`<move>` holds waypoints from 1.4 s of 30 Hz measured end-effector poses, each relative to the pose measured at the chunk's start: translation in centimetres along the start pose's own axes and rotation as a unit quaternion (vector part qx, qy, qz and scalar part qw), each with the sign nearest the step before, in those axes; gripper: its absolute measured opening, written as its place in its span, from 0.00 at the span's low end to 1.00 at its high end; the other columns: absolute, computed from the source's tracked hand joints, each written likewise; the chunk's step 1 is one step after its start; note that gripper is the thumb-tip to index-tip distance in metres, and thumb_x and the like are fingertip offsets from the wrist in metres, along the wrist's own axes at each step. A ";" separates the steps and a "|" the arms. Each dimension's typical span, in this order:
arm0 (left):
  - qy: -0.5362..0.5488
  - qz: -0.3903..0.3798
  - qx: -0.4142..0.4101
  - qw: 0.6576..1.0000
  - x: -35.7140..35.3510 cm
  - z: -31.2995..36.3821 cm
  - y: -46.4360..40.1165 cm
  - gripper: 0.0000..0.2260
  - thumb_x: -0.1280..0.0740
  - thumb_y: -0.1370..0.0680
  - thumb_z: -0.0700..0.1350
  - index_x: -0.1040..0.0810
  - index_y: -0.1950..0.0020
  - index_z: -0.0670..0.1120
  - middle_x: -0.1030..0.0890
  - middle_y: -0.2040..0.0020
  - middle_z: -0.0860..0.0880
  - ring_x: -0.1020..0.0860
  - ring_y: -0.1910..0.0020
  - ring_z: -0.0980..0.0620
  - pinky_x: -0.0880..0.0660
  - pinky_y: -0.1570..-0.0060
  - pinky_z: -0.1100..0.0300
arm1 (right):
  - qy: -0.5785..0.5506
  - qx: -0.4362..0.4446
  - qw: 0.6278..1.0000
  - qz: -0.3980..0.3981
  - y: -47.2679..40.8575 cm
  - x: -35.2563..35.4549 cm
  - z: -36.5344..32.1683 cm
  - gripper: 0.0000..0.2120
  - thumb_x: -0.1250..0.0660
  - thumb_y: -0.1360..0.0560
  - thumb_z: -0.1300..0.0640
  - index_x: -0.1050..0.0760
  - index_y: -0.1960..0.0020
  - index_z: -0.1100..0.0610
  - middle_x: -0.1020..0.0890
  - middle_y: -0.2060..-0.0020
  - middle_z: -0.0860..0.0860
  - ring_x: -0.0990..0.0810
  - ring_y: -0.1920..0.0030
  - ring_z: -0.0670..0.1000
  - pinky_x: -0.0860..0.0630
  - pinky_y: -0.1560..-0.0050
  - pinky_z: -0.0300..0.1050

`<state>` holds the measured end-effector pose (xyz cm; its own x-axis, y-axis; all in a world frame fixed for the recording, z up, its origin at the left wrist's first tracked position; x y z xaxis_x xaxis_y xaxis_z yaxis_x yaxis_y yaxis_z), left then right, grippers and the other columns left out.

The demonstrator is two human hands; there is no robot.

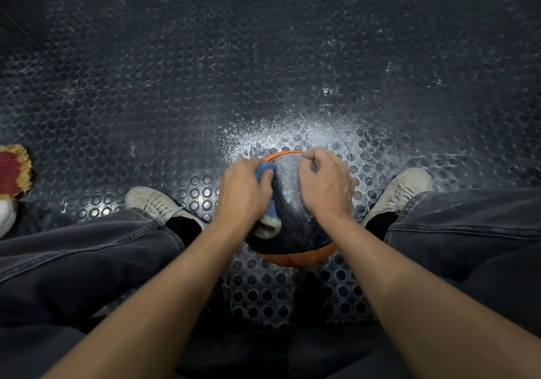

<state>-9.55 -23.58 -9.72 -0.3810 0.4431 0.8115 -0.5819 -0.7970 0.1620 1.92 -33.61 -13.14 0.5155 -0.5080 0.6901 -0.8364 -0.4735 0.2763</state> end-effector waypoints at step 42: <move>0.012 -0.035 -0.041 0.998 1.1 -1.4 -1.4 0.08 0.32 0.23 0.44 0.18 0.45 0.46 0.17 0.51 0.47 0.22 0.50 0.49 0.33 0.51 0.64 | 0.044 0.012 0.999 -0.002 0.7 -0.1 0.1 0.08 0.42 0.21 0.46 0.26 0.46 0.44 0.24 0.40 0.44 0.31 0.36 0.50 0.39 0.35 0.54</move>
<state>-10.21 -21.37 -9.83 -0.3536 0.5061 0.7866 -0.6642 -0.7280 0.1699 1.35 -33.98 -13.11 0.4993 -0.4410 0.7458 -0.8291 -0.4931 0.2635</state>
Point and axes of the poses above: each hand's wrist, its own y-axis away from the middle knuckle, its own x-axis out of the back of the hand, z = x × y, the point moved 5 cm from there along -y, towards the middle knuckle
